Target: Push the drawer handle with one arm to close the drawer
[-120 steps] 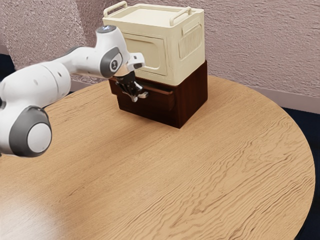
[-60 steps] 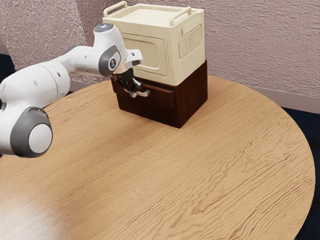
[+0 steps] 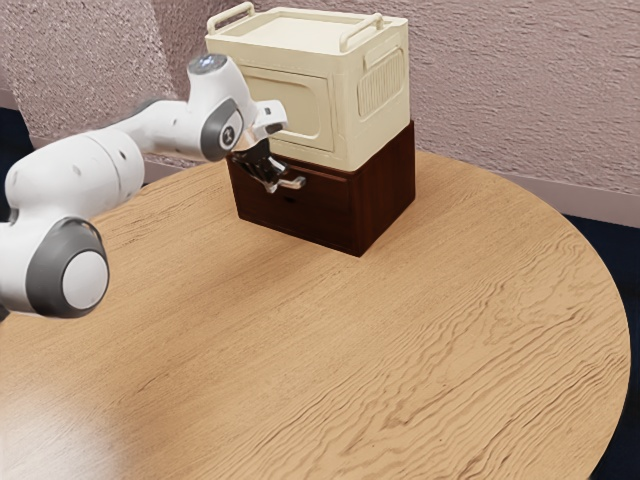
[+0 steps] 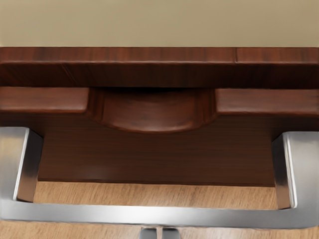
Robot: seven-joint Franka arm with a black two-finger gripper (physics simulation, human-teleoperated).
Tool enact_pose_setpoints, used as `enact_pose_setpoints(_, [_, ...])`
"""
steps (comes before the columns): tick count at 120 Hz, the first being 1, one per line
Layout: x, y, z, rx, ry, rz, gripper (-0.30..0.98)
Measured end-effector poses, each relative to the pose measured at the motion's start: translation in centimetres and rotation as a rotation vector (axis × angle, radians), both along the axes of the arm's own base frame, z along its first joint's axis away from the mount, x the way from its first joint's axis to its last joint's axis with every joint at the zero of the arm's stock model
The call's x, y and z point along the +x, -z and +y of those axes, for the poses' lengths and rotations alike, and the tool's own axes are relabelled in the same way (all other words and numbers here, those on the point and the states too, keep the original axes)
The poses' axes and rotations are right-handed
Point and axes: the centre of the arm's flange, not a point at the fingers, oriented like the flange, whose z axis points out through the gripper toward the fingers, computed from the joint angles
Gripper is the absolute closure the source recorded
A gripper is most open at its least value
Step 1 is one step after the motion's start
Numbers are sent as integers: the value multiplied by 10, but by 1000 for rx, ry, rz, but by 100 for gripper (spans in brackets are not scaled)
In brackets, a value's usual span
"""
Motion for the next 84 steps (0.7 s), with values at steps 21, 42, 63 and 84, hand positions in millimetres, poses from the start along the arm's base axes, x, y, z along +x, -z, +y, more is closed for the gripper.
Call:
enact_pose_setpoints(21, [2, 0, 5, 11, -8, -30, 79])
enact_pose_setpoints(42, [4, 5, 7, 25, -14, -52, 84])
enact_pose_setpoints(63, [-13, -37, 10, 20, -19, -74, 77])
enact_pose_setpoints(84, [-187, -204, -72, 32, 77, 83, 59])
